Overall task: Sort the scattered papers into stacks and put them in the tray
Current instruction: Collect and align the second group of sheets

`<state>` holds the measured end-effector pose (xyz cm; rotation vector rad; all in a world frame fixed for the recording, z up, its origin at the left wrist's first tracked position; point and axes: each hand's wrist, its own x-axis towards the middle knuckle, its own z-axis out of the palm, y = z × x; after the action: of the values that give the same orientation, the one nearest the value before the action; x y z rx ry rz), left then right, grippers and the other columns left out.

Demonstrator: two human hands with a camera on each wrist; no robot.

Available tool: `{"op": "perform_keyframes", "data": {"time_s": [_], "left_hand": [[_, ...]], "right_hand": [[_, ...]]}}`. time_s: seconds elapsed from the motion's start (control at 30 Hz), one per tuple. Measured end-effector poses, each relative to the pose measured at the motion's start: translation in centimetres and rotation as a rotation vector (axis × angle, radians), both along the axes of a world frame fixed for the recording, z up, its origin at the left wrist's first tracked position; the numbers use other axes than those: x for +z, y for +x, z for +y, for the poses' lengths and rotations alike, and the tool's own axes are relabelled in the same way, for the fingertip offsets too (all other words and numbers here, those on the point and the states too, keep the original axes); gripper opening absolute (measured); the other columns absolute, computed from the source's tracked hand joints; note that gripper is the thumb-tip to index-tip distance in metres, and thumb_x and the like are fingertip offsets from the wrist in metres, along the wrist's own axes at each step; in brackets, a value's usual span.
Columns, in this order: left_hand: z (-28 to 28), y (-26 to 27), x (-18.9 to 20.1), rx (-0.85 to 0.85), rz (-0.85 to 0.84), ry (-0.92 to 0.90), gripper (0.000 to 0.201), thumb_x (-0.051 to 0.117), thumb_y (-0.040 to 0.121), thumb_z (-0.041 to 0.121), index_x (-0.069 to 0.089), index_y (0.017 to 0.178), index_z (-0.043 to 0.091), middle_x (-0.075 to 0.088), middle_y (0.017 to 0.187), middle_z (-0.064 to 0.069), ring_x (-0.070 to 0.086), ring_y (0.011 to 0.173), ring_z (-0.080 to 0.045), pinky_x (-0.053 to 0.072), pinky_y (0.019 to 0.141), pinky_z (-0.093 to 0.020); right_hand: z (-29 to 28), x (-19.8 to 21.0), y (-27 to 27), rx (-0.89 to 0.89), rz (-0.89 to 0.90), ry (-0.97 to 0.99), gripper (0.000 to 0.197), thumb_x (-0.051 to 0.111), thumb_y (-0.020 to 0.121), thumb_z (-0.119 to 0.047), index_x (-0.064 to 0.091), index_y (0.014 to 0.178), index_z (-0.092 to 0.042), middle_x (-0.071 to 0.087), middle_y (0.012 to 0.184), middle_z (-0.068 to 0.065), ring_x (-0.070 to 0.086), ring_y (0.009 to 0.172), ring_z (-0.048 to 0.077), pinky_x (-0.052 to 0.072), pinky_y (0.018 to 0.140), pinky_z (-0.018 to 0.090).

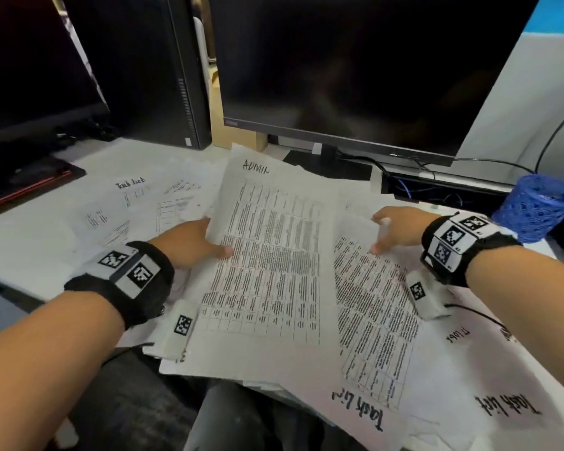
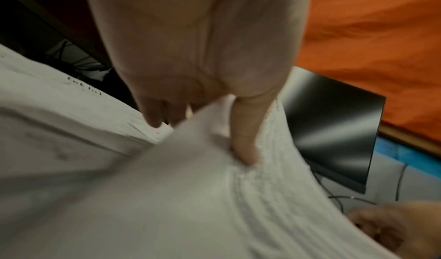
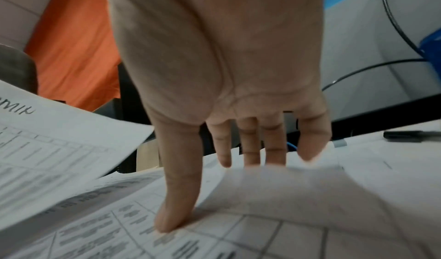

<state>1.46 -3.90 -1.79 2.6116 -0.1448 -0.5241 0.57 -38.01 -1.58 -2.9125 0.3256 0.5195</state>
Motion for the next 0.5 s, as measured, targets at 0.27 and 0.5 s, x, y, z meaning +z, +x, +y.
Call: {"op": "perform_keyframes", "data": {"time_s": [0.27, 0.5], "left_hand": [[-0.9, 2.4, 0.6, -0.082, 0.134, -0.122, 0.044, 0.066, 0.086, 0.029, 0.054, 0.127, 0.02, 0.062, 0.125, -0.001, 0.058, 0.113, -0.023, 0.039, 0.106, -0.046], [-0.7, 5.6, 1.1, -0.092, -0.03, 0.022, 0.082, 0.071, 0.079, 0.04, 0.028, 0.147, 0.031, 0.034, 0.152, 0.002, 0.034, 0.137, -0.029, 0.026, 0.113, -0.053]], "right_hand": [[-2.9, 1.8, 1.4, -0.185, -0.084, -0.12, 0.05, 0.054, 0.091, -0.049, 0.062, 0.102, -0.001, 0.059, 0.097, 0.013, 0.058, 0.097, 0.028, 0.045, 0.084, 0.033], [-2.2, 1.2, 2.3, -0.373, -0.072, 0.249, 0.048, 0.063, 0.089, -0.029, 0.057, 0.122, 0.005, 0.059, 0.125, 0.02, 0.054, 0.118, 0.034, 0.041, 0.104, 0.042]]}}
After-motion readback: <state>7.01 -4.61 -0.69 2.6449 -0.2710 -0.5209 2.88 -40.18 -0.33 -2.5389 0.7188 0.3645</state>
